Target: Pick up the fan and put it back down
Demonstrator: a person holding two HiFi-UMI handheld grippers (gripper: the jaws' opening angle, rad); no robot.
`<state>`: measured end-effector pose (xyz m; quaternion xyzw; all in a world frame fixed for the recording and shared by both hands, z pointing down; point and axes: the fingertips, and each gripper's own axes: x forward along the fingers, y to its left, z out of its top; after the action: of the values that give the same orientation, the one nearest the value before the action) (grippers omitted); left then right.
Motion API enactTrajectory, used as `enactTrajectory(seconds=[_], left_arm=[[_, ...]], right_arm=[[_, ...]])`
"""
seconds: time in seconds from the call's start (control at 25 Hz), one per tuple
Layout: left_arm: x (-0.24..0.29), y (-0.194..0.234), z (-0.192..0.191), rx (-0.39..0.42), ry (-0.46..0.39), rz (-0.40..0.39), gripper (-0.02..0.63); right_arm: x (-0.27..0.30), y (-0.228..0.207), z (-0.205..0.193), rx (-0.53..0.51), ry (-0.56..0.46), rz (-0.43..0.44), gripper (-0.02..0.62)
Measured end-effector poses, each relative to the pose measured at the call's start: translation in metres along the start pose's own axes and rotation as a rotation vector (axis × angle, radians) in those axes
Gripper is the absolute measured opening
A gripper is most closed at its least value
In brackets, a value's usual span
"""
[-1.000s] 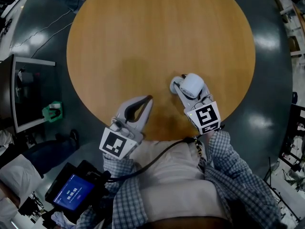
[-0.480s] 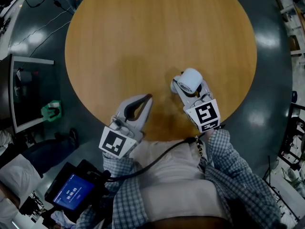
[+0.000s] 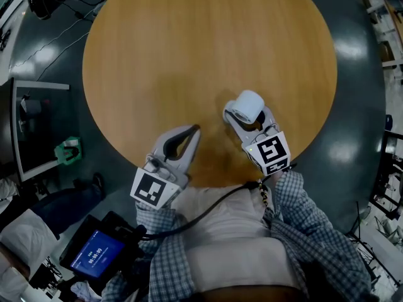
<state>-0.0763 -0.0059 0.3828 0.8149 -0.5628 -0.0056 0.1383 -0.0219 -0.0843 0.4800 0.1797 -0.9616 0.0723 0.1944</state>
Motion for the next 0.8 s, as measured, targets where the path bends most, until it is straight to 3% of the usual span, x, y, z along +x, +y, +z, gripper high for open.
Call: enactTrajectory(seconds=[0.56,0.8], left_arm=[[0.013,-0.011,-0.004,-0.012,0.033,-0.044,0.000],[0.020,-0.020,0.003,-0.008,0.043,-0.074,0.000]], right_arm=[[-0.042,-0.006,-0.019,0.047,0.033,-0.043,0.206],[-0.072,-0.017,-0.021,0.090,0.027,-0.118,0.095]])
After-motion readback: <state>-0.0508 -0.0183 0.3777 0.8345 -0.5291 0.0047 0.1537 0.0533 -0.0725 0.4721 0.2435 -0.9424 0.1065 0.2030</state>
